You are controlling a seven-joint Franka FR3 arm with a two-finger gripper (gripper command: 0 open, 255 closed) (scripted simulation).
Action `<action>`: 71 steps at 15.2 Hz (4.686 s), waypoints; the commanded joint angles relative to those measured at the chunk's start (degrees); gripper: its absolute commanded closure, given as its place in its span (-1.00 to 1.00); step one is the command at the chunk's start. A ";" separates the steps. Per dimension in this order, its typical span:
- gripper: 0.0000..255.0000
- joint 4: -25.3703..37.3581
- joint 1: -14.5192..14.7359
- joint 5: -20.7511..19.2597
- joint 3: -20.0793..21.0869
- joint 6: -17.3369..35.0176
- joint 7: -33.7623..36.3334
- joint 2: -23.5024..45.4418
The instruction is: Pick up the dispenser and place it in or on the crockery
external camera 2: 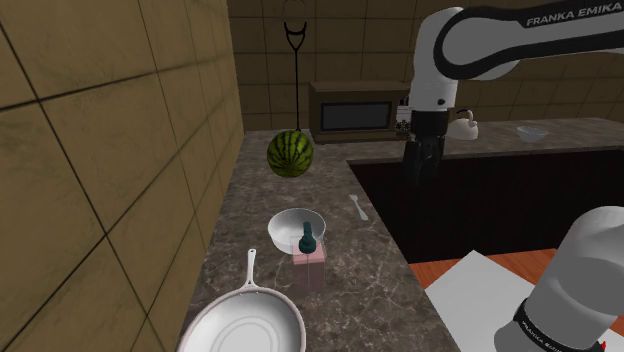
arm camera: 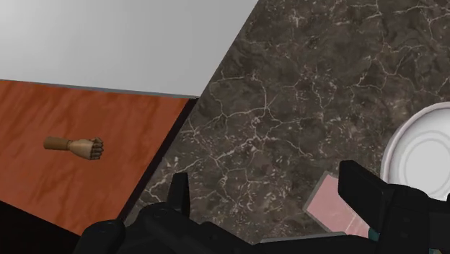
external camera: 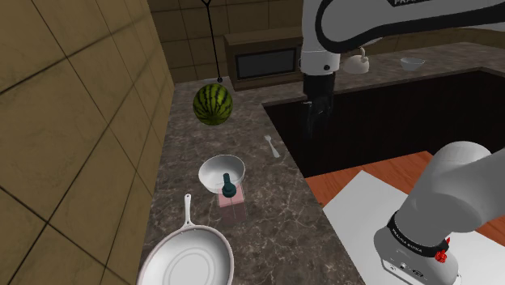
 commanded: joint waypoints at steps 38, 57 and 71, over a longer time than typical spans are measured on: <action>1.00 23.20 6.57 -9.72 20.82 23.73 31.09 44.39; 1.00 27.98 6.24 -8.45 20.88 16.45 30.57 41.61; 1.00 36.93 6.05 -7.78 20.83 5.96 30.65 39.90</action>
